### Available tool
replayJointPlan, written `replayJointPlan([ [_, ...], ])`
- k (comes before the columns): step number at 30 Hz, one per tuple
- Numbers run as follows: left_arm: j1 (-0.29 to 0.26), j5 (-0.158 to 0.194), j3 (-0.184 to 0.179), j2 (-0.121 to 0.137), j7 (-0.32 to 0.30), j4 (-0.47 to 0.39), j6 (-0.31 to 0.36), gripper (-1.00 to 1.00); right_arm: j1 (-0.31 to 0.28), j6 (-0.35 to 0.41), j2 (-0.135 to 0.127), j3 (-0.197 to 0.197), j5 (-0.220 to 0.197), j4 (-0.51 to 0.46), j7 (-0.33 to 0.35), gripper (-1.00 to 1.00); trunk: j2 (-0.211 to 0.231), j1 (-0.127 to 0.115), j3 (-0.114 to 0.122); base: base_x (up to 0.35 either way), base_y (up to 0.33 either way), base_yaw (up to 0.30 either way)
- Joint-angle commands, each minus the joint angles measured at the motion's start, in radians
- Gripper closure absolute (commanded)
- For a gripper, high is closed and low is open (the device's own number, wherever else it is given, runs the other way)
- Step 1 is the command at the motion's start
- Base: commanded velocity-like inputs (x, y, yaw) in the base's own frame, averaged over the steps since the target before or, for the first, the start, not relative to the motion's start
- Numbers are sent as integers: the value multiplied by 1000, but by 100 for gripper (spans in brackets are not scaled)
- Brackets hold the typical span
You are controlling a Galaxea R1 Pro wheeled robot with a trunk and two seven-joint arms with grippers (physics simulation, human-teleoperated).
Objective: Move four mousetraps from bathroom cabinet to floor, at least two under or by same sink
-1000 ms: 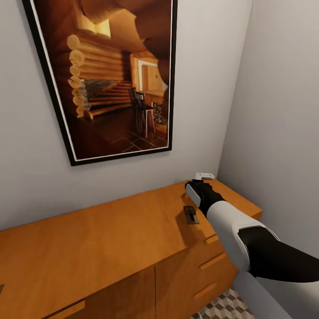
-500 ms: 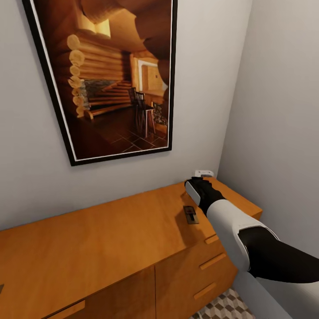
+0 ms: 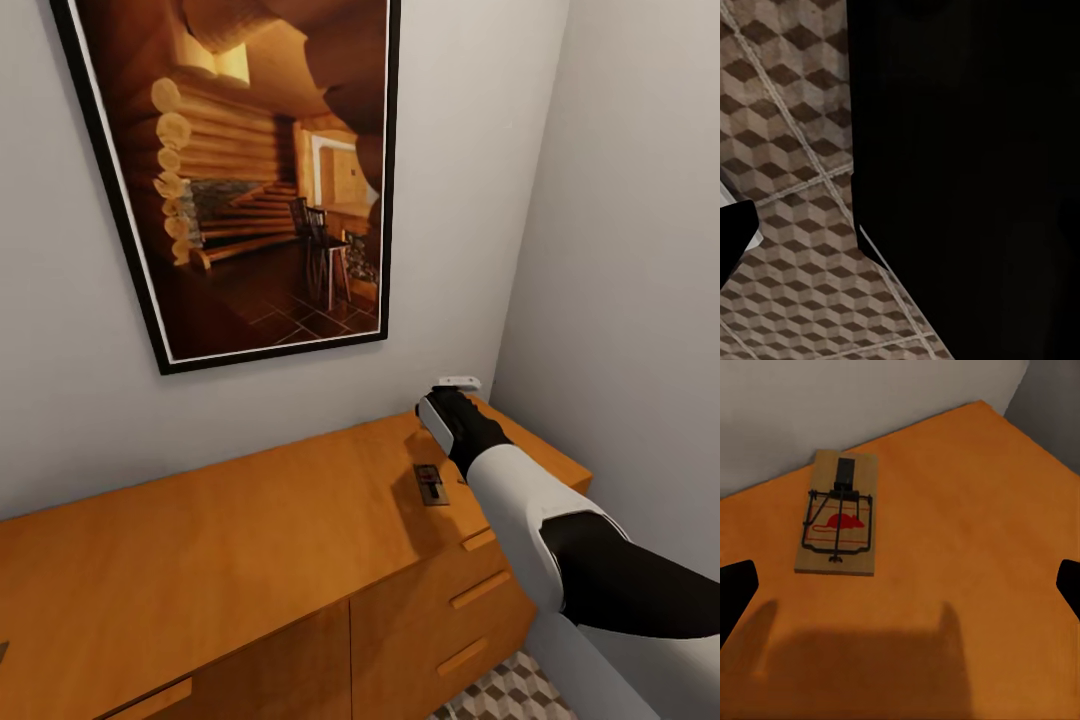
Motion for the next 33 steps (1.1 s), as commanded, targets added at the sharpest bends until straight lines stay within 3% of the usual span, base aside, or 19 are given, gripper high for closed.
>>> replayJointPlan([
  [1,0,0,-1,0,3,2,-6,-100,-2,12,0,5,-9,-2,-9,-100,-1,0,-1,0,0,0],
  [12,0,0,-1,-1,3,2,-6,-100,-13,70,0,5,-8,-2,-9,-100,-1,0,-1,0,0,0],
  [33,1,0,-1,-13,3,2,-6,-100,-17,94,0,5,2,-2,-9,-100,-1,0,-1,0,0,0],
])
